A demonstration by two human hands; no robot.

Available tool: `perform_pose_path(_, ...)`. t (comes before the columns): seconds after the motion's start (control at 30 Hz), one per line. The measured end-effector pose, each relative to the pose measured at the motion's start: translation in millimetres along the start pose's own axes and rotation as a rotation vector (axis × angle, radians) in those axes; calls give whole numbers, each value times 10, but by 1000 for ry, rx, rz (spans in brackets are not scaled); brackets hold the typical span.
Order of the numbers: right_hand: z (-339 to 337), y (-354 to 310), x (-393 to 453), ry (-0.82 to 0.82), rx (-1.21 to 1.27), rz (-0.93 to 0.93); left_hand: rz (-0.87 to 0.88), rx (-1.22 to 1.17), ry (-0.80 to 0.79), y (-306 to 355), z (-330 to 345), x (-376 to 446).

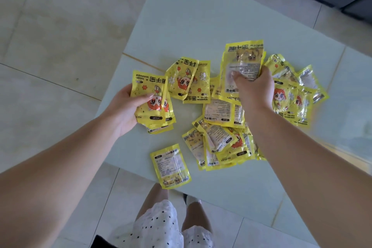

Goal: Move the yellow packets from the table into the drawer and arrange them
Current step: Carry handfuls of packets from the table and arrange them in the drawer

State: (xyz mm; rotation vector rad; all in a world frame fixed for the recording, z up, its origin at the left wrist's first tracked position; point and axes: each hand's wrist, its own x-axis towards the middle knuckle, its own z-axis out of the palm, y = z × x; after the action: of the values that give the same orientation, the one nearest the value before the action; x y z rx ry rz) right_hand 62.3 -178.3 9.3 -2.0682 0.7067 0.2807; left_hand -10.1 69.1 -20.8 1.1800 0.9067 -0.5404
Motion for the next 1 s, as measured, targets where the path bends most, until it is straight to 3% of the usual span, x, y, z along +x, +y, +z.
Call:
perform_pose_path(0.17, 332, -143, -126, -151, 77, 188, -7, -23, 107, -67, -268, -60)
perform_pose_path(0.33, 828, -161, -220, -225, 34, 246, -40, -42, 214, -215, -374, -29)
perform_pose_path(0.6, 1375, 73, -165, -69, -141, 169, 98, 59, 390, -472, -136, 143)
perform_pose_path(0.83, 1424, 97, -178, -114, -304, 1, 166, 257, 509, -531, 3, 199)
perform_pose_path(1.0, 1377, 108, -171, -138, -287, -39, 192, 314, 523, -527, 33, 209)
